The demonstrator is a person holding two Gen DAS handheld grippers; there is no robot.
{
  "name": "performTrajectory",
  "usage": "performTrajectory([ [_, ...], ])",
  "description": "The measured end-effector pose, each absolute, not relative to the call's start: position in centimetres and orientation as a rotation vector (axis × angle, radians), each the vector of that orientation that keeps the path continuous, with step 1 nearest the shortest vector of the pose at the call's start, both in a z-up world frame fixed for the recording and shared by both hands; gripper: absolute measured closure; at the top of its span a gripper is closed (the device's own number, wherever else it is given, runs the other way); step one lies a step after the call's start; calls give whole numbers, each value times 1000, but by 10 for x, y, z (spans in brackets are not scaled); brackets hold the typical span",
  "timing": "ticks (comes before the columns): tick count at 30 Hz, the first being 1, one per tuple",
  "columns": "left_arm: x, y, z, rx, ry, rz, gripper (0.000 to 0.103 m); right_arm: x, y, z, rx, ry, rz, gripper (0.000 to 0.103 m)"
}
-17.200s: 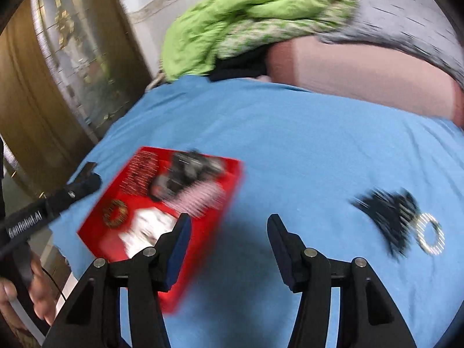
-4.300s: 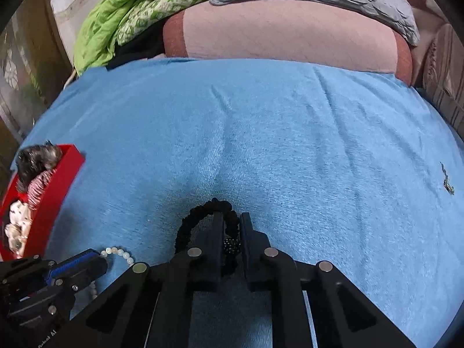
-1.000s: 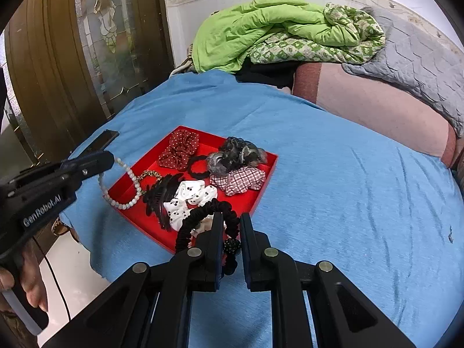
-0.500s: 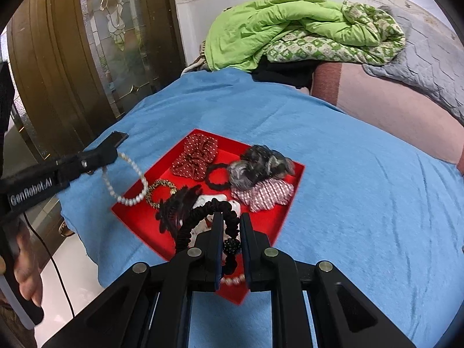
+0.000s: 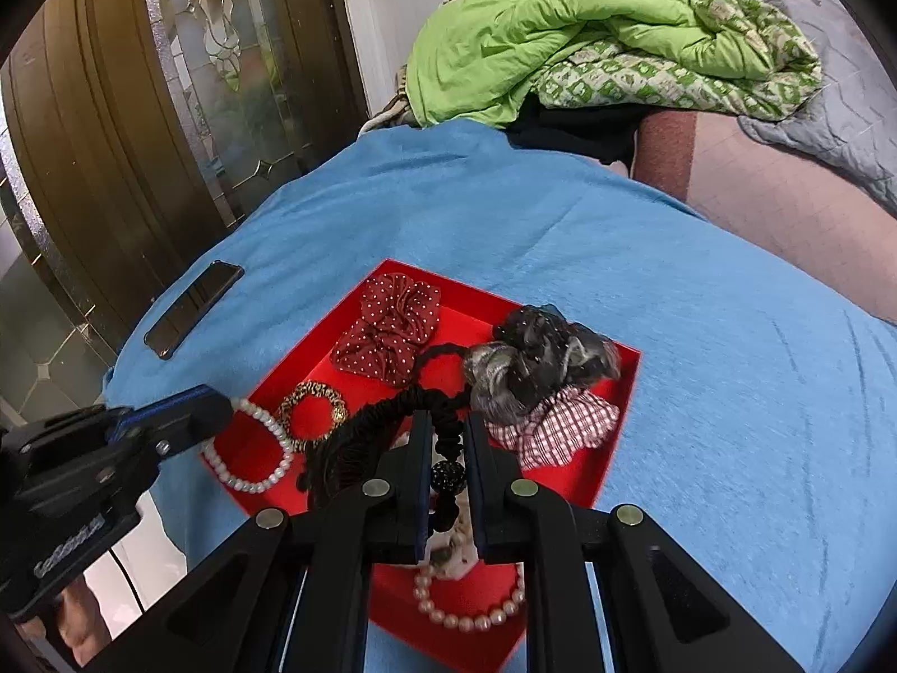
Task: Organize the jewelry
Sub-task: 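Carry both bracelets into the red tray and open both tools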
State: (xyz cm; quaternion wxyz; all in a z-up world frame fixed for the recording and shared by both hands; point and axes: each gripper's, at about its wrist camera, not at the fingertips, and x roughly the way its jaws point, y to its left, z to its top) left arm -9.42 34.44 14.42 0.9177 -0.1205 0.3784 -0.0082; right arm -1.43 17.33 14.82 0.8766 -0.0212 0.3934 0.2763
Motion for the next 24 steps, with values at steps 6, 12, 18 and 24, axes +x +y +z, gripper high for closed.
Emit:
performTrajectory([
  [6, -84, 345, 134, -207, 794, 1, 98, 12, 179, 133, 17, 876, 592, 90],
  [12, -75, 346, 110, -172, 850, 51, 98, 32, 188, 119, 44, 916, 581, 90],
  [18, -69, 346, 97, -117, 880, 102, 98, 41, 199, 106, 2, 924, 552, 90],
  [24, -64, 347, 89, -78, 888, 129, 98, 48, 206, 93, -13, 943, 533, 90],
])
